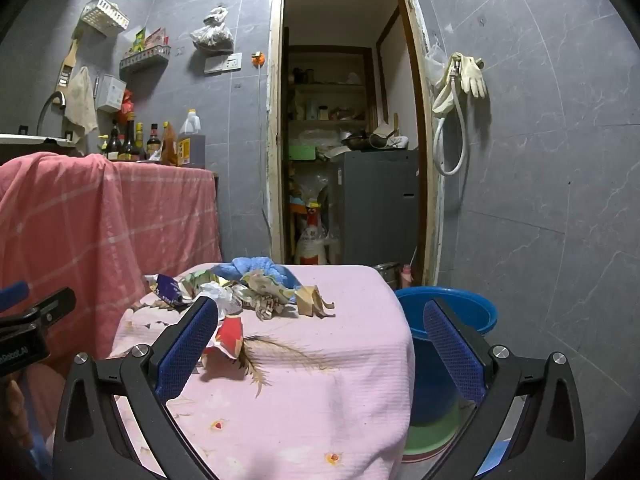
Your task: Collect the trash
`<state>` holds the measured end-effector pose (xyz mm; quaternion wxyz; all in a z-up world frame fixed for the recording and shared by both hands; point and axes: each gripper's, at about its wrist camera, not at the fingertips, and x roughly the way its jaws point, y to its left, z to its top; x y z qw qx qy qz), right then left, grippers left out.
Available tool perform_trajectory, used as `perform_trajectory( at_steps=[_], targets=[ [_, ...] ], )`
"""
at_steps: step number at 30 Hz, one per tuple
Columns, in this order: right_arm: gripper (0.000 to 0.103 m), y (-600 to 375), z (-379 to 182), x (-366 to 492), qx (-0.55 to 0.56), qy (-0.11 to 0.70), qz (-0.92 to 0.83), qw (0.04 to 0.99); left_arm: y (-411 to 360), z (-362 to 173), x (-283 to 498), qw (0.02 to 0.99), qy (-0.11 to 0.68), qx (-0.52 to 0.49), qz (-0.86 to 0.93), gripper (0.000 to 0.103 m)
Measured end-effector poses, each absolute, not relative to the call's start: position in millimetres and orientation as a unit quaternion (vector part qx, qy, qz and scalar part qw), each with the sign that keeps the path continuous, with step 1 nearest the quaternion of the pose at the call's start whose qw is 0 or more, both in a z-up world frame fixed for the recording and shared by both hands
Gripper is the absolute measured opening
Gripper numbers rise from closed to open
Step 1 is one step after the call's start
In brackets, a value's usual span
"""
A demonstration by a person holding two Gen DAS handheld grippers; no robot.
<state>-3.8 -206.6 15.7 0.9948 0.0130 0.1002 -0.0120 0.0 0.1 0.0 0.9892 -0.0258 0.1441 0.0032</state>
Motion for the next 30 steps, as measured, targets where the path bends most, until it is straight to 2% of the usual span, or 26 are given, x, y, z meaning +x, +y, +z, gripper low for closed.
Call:
perform_trajectory(
  at_steps=[30],
  targets=[
    [0.103,-205.9,17.5,-5.5,0.014,0.098,-0.012,0.995,0.1,-0.1,0.1,0.989,0.145,-0.028,0.003,0.101]
  ],
)
